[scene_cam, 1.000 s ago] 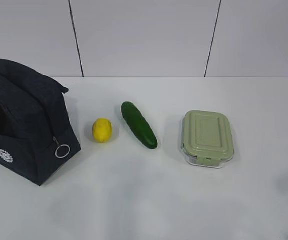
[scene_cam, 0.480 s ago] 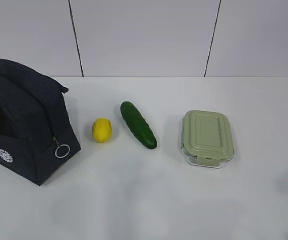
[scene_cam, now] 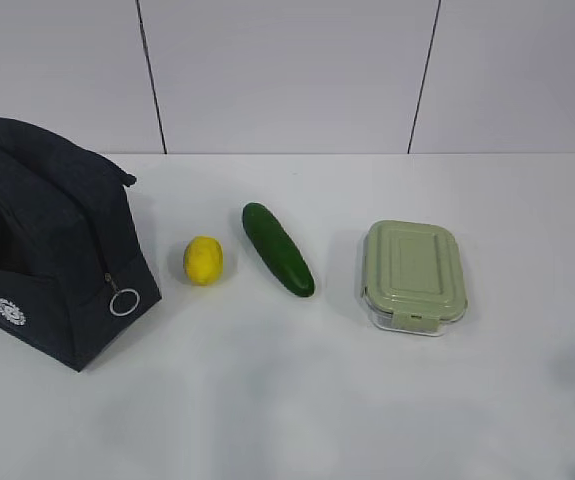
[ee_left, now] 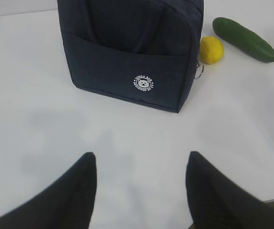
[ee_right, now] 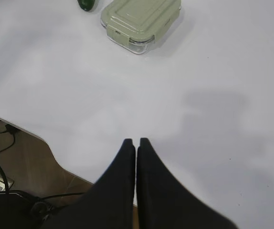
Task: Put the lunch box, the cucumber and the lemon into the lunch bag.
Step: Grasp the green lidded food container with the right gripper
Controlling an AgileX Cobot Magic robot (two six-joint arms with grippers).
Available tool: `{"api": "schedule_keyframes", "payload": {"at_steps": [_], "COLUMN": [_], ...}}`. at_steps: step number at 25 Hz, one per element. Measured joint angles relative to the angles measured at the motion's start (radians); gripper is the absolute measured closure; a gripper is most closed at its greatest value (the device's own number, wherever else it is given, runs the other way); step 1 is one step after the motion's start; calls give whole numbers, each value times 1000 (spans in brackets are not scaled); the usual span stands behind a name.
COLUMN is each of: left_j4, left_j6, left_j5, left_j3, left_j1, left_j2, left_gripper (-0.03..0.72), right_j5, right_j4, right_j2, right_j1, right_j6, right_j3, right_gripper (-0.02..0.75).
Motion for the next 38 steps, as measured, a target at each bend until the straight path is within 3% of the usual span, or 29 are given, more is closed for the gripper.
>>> {"api": "schedule_keyframes", "payload": {"at_steps": [24, 38], "left_j4": [0, 0], "left_j6": [0, 0], "left_j5": [0, 0], "left_j3": [0, 0], "left_j1": [0, 0], "left_j2": [0, 0], "left_gripper": [258, 317], "right_j5": [0, 0], "right_j4": [-10, -26], "right_j2": [0, 0], "right_j1": [0, 0], "right_j6": [0, 0], "right_j3": [0, 0], "right_gripper": [730, 730]}}
